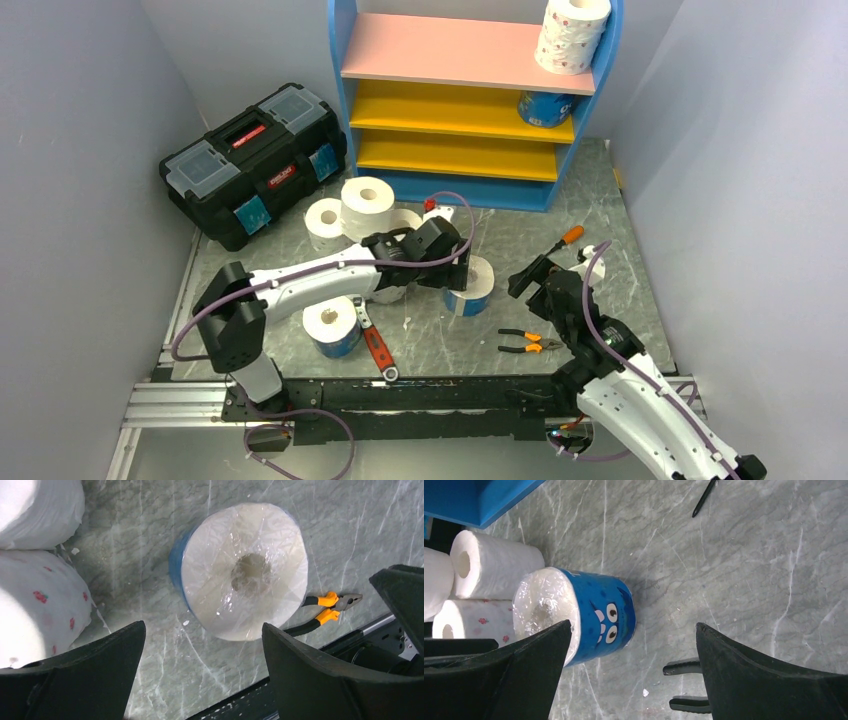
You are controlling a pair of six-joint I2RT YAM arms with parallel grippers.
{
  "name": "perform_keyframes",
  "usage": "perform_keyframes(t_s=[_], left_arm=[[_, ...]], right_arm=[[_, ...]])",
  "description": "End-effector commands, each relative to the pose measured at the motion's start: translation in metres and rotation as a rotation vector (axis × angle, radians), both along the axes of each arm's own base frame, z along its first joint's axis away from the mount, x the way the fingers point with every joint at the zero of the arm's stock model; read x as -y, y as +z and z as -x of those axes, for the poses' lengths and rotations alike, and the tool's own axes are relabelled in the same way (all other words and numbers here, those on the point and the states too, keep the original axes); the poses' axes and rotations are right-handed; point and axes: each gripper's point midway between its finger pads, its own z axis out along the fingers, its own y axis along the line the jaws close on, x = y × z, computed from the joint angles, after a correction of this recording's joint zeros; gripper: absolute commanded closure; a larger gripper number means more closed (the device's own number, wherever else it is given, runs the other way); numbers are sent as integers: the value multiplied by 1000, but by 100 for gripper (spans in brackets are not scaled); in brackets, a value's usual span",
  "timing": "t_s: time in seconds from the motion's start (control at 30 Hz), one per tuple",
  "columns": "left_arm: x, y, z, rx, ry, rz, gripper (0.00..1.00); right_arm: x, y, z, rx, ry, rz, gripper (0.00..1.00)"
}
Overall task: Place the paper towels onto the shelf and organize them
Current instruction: Pick up the paper towel from the center of the board.
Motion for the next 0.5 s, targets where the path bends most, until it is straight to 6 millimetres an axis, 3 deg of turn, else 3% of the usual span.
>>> perform_keyframes(t_s=[0.0,0.33,0.47], left_arm=[[22,17,-11,11,34,79,8],[24,-11,-24,-54,221,71,11],[19,-18,-27,-71,283,38,17]], right_arm=[[3,0,1,10,-14,-3,4],[6,1,5,15,-16,-7,4],[6,2,6,17,-15,-11,4]])
